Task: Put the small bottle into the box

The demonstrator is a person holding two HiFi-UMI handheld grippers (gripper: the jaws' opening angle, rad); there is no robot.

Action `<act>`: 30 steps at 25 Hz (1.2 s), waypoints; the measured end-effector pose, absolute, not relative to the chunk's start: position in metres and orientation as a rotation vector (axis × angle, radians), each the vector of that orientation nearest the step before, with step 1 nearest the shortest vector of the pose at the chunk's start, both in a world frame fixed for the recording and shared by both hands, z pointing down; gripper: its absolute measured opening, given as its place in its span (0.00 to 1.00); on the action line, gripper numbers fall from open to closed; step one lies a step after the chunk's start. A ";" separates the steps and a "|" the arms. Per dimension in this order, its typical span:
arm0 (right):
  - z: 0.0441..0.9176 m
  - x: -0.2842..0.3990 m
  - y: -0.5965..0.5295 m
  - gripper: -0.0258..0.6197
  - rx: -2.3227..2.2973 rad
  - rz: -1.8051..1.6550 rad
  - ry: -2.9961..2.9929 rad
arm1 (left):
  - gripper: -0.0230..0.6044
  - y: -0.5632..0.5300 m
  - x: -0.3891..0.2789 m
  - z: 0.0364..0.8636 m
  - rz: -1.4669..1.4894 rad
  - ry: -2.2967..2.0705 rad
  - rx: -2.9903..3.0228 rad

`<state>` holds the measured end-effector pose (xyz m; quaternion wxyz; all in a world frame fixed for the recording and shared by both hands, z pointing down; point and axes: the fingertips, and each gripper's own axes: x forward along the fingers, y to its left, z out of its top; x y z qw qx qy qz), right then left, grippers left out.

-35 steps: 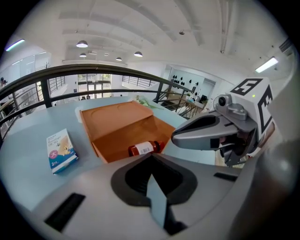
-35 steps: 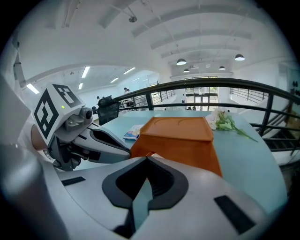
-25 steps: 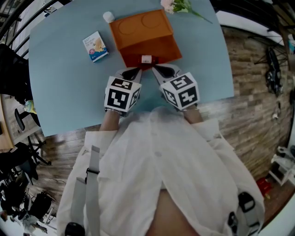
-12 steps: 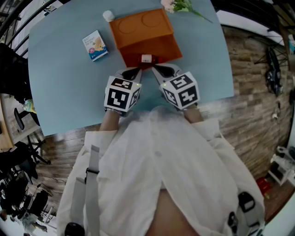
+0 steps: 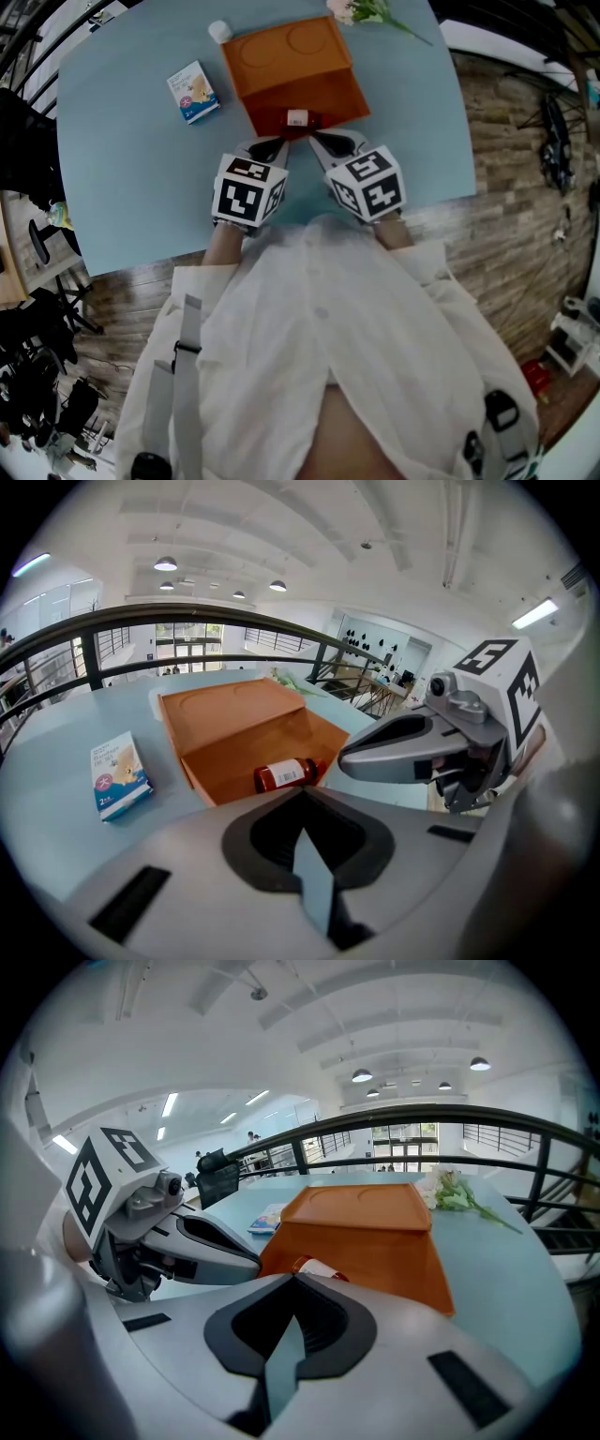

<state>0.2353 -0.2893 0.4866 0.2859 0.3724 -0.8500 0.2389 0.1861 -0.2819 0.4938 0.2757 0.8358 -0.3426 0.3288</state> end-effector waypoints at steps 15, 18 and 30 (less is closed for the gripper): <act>0.491 0.232 -0.283 0.04 0.981 0.651 -2.266 | 0.04 -0.279 0.190 0.495 0.887 -0.898 2.258; 0.491 0.232 -0.282 0.04 0.978 0.647 -2.264 | 0.04 -0.279 0.191 0.494 0.882 -0.893 2.261; 0.492 0.230 -0.281 0.04 0.973 0.675 -2.271 | 0.04 -0.280 0.192 0.493 0.874 -0.886 2.265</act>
